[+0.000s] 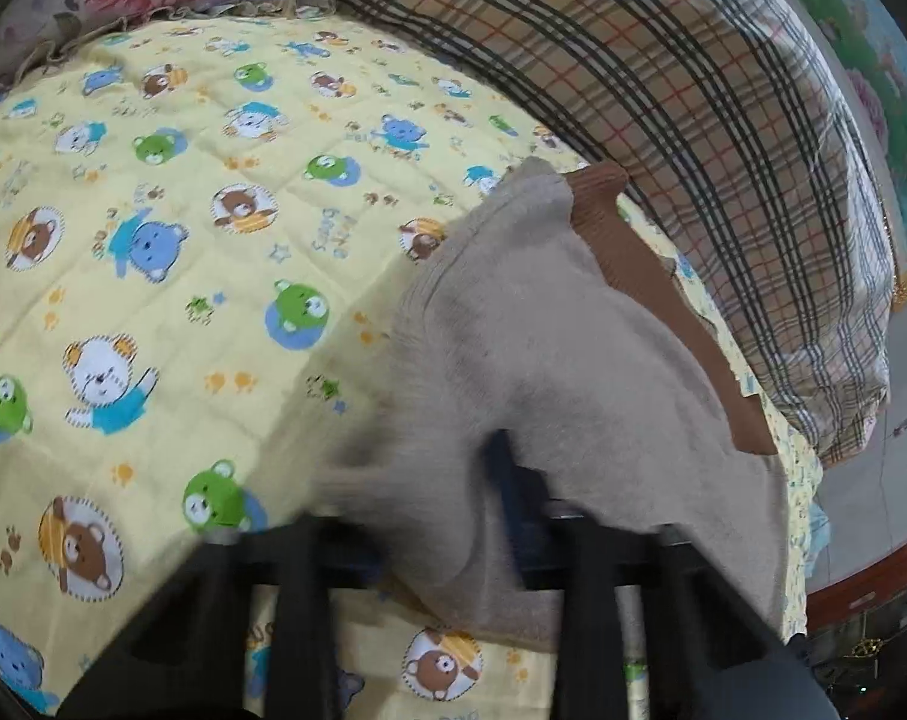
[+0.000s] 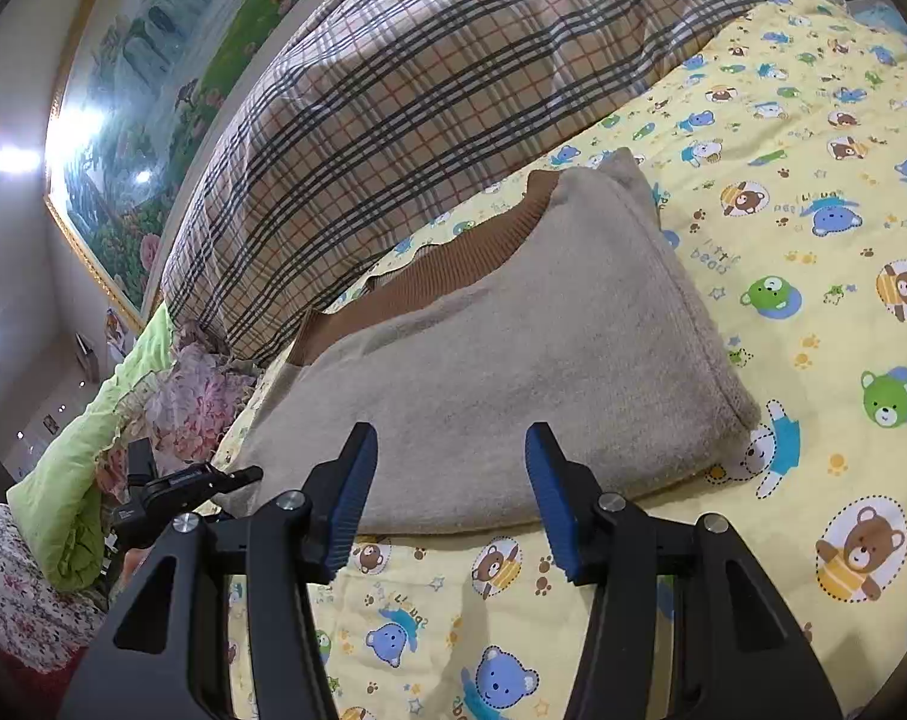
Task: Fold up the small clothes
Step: 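Grasp the folded sweater edge with the left tool and lift it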
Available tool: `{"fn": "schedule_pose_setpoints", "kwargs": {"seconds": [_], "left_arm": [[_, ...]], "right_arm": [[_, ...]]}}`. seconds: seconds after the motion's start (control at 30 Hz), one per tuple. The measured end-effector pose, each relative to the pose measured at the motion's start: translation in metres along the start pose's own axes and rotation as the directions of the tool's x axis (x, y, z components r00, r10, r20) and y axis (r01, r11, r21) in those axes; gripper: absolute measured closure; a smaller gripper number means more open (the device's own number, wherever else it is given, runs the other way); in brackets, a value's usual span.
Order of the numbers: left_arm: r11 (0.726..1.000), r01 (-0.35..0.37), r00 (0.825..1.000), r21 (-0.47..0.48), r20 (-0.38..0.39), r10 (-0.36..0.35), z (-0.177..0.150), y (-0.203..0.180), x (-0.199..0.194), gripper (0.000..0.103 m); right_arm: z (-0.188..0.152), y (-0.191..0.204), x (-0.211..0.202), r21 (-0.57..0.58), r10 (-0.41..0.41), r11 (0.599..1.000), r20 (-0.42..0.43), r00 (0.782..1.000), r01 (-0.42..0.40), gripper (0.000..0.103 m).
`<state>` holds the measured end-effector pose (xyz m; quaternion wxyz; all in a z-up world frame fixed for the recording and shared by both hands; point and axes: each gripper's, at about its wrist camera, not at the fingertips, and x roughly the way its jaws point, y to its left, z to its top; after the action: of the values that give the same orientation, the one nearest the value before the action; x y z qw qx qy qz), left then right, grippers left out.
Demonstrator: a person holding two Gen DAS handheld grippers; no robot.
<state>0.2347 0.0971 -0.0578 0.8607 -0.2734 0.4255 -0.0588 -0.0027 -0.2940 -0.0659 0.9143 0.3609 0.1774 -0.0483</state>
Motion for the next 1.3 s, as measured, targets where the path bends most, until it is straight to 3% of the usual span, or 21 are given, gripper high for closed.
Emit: {"fn": "schedule_pose_setpoints", "kwargs": {"seconds": [0.2,0.4,0.57,0.67,0.73,0.77,0.8,0.87,0.93,1.0,1.07,1.1,1.23,1.3], "left_arm": [[0.991,0.045,0.997,0.125,0.056,-0.053,0.004,-0.044,-0.017,0.093],[0.942,0.154,0.984,0.299,0.043,-0.175,-0.014,-0.118,-0.027,0.095],[0.882,0.255,0.966,0.396,-0.064,-0.251,-0.052,-0.171,-0.017,0.095],[0.843,0.274,0.962,0.463,-0.135,-0.239,-0.080,-0.184,-0.004,0.095],[0.831,0.275,0.960,0.483,-0.188,-0.208,-0.094,-0.183,0.012,0.095],[0.834,0.276,0.958,0.478,-0.211,-0.196,-0.098,-0.179,0.019,0.095],[0.842,0.275,0.956,0.465,-0.227,-0.187,-0.099,-0.175,0.025,0.095],[0.849,0.283,0.952,0.446,-0.240,-0.191,-0.099,-0.169,0.029,0.095],[0.850,0.296,0.948,0.436,-0.247,-0.203,-0.097,-0.166,0.030,0.094],[0.848,0.302,0.945,0.435,-0.251,-0.208,-0.095,-0.167,0.030,0.094],[0.847,0.303,0.945,0.437,-0.255,-0.207,-0.095,-0.168,0.032,0.094],[0.847,0.301,0.945,0.438,-0.257,-0.203,-0.095,-0.169,0.033,0.094],[0.853,0.305,0.943,0.423,-0.261,-0.208,-0.093,-0.168,0.037,0.094],[0.855,0.303,0.943,0.421,-0.262,-0.205,-0.093,-0.170,0.039,0.094]], "right_arm": [[0.001,-0.003,-0.003,0.012,0.009,1.000,0.018,1.000,-0.009,0.050],[0.001,-0.006,-0.008,0.038,0.027,0.999,0.046,0.999,-0.029,0.050],[0.006,-0.014,-0.016,0.091,0.042,0.995,0.086,0.995,-0.050,0.050],[0.021,-0.021,-0.016,0.142,0.074,0.986,0.084,0.994,-0.085,0.050],[0.037,-0.019,-0.007,0.136,0.064,0.988,0.050,0.997,-0.070,0.050],[0.050,-0.016,0.008,0.134,0.073,0.988,-0.007,0.997,-0.071,0.045],[0.057,-0.015,0.018,0.141,0.096,0.986,-0.039,0.995,-0.090,0.032],[0.075,-0.011,0.051,0.188,0.206,0.965,-0.113,0.972,-0.183,0.016],[0.085,-0.001,0.079,0.183,0.232,0.963,-0.179,0.956,-0.200,0.015],[0.091,0.015,0.120,0.141,0.245,0.967,-0.317,0.916,-0.210,0.014],[0.092,0.025,0.150,0.140,0.247,0.968,-0.371,0.895,-0.209,0.014],[0.094,0.028,0.166,0.173,0.287,0.956,-0.394,0.873,-0.237,0.014],[0.106,0.042,0.194,0.237,0.394,0.916,-0.369,0.842,-0.324,0.014],[0.110,0.049,0.204,0.203,0.362,0.930,-0.385,0.849,-0.305,0.015]]}}
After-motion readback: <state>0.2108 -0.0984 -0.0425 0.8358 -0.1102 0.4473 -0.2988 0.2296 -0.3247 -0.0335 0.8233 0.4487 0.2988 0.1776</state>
